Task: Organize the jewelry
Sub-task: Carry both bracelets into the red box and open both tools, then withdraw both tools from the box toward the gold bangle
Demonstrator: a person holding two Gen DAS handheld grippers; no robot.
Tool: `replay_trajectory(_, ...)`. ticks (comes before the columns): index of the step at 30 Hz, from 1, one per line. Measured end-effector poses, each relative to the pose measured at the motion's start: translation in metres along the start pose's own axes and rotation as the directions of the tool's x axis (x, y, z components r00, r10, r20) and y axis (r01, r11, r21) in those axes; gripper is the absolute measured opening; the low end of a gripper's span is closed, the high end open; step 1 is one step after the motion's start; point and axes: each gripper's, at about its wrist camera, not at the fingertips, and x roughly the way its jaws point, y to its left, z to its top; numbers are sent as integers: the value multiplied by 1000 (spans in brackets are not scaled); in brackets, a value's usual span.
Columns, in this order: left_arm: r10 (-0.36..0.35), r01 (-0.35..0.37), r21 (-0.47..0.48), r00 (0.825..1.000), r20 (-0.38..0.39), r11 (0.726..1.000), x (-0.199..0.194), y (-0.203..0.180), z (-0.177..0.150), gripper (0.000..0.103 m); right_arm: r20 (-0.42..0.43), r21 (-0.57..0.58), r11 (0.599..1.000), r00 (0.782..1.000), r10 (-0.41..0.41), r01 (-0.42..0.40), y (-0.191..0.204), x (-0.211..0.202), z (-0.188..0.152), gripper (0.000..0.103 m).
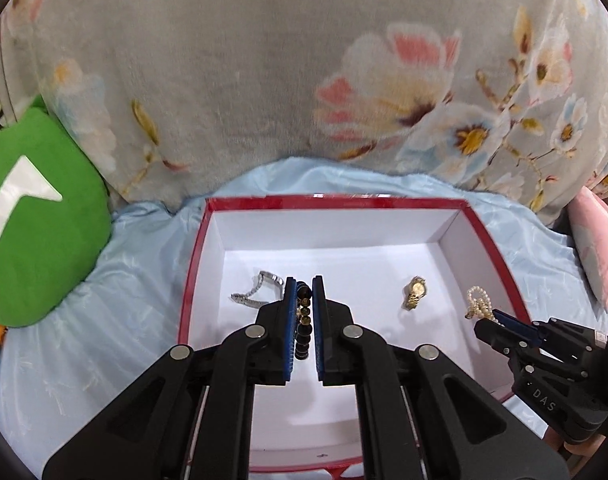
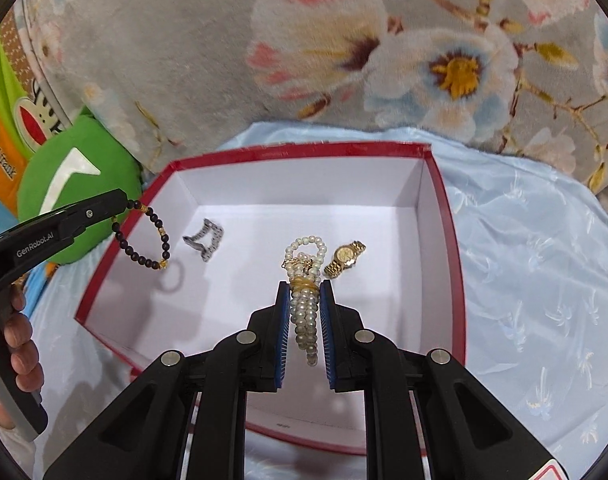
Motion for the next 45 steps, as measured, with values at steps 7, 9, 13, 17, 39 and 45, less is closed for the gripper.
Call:
replay_trajectory(7, 24, -25, -4, 998, -50, 1000, 32, 8, -7, 8, -41, 6, 1000, 999, -7, 7, -5, 26, -5, 15)
replay_trajectory(9, 27, -29, -22, 998, -64, 999, 37, 12, -10, 8, -42, 8, 1000, 999, -10, 10, -5, 28, -6, 16)
replay_trajectory(13, 32, -37, -60, 997, -77, 998, 40, 19, -15, 55, -26, 10, 1000, 1000, -14, 14, -6, 26, -7, 23)
replay_trajectory(17, 34, -38, -96, 998, -45, 995, 29, 24, -17, 70, -4, 9, 1000, 1000, -19, 19, -6, 21, -7, 29)
replay_trajectory(39, 59, -59, -4, 998, 14, 998, -137, 5, -100, 76, 137, -1, 1000, 991, -9, 9, 8, -132, -88, 37)
replay_trajectory(45, 71, -70, 25, 996, -46, 997, -177, 0, -161, 81, 126, -3, 999, 991, -40, 40, 12, -173, -149, 40)
